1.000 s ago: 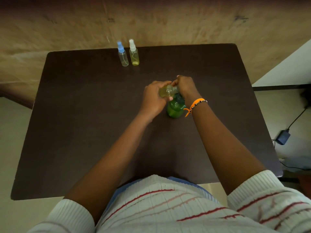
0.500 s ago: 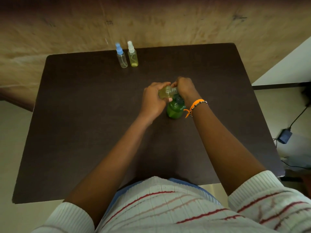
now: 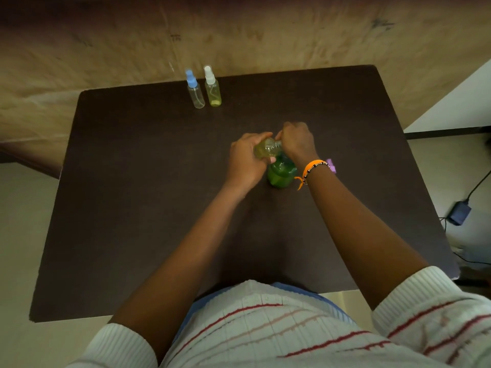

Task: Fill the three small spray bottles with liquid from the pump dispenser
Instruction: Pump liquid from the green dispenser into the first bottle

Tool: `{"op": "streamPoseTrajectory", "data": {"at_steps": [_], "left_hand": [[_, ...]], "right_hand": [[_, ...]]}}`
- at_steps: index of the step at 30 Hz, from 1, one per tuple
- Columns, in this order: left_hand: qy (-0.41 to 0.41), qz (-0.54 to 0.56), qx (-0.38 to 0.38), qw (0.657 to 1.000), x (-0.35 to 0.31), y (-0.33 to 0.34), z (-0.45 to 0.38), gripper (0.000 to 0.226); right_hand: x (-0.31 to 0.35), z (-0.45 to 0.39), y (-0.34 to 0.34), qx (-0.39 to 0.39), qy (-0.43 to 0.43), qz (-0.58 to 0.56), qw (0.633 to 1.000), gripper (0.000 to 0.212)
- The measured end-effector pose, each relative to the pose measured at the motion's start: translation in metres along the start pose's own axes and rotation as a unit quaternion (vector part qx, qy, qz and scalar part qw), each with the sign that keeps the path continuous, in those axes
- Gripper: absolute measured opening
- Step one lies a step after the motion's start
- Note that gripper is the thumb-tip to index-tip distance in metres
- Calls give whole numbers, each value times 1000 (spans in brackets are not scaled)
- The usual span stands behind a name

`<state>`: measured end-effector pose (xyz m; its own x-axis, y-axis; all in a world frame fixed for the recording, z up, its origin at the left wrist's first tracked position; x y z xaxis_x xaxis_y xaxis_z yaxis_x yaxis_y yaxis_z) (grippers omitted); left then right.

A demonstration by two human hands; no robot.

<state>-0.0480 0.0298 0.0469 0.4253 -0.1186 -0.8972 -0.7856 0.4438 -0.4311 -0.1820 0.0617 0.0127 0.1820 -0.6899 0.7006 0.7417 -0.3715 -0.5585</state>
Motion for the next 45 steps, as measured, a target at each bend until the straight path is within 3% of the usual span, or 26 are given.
{"op": "streamPoseTrajectory", "data": {"at_steps": [6,10,17,20,23,25,28,30,33,36,41,45], "left_hand": [[5,17,-2,1000,-6,-4,2,54],[7,24,-7,1000,-3,-3,3,54],[11,27,-2,1000,0,-2,2,55],[15,34,-5,999,-2,-3,1,55],[21,33,-7,999,-2,-3,1,55],[21,34,-5,999,-1,-1,0,55],[22,21,-4,1000,2,1,-1,56],[25,16,-5,1000,2,1,-1,56],[25,21,-3,999,1,0,-1,57],[27,20,-1,999,-1,-2,-2,57],[23,38,-1,999,3,-2,-1,56],[10,32,3,999,7,3,-1,56]], "right_hand": [[-1,-1,2,17,16,-20,1000,37],[-1,1,-5,-25,-4,-19,1000,42],[0,2,-1,-4,1,2,1000,62],[-2,1,3,16,16,1,1000,41],[-4,0,1,5,20,-14,1000,35],[-5,0,-1,-6,20,-20,1000,38],[-3,4,-3,-16,18,-14,1000,65],[-2,5,-3,-19,12,-9,1000,72],[-2,3,-2,-5,12,3,1000,67],[-2,-2,4,21,17,-11,1000,41],[-7,-9,3,10,11,-7,1000,43],[-9,-10,3,11,7,17,1000,65]]}}
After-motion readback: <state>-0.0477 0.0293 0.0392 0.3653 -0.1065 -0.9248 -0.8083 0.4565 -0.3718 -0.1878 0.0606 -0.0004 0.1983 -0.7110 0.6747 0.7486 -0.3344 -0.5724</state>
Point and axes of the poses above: each hand's wrist, its own z-axis away from the middle knuckle, its own y-axis out of the palm, x = y × z, the point moved 10 cm from there along -z, towards the middle knuckle, and after that the axes turned 4 degrees about z, right-handed, at the moved point
